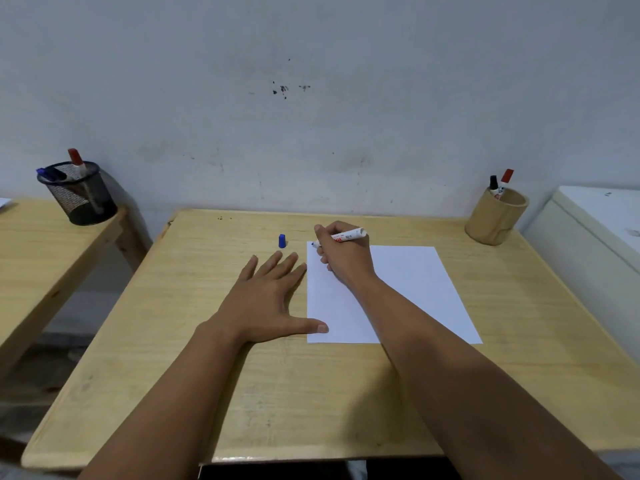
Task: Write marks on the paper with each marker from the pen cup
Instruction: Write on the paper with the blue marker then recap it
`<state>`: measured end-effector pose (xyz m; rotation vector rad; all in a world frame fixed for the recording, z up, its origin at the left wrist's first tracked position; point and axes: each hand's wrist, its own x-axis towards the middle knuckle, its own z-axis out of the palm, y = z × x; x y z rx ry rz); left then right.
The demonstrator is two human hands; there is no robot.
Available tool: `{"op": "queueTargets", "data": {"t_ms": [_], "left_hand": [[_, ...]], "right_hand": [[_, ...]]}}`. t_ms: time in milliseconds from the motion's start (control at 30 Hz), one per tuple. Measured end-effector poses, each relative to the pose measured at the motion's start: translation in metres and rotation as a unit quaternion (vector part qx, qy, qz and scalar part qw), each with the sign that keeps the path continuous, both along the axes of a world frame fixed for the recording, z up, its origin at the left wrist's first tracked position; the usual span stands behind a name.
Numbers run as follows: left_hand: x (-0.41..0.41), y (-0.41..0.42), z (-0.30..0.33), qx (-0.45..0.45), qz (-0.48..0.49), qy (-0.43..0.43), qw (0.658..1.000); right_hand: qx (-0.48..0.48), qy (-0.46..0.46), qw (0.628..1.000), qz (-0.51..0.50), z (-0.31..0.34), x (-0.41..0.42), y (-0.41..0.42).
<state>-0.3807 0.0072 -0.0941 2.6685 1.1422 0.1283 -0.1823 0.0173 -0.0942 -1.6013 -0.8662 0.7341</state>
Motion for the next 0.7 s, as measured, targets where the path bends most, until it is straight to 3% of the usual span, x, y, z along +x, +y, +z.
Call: {"op": "queueTargets", "data": {"t_ms": [700], "left_hand": [[-0.0070,-0.0065,0.0011,-0.014,0.034,0.026,0.999]], "right_hand": [[-0.011,-0.036,0.999,0.012,-0.0101,0.0011,0.0066]]}}
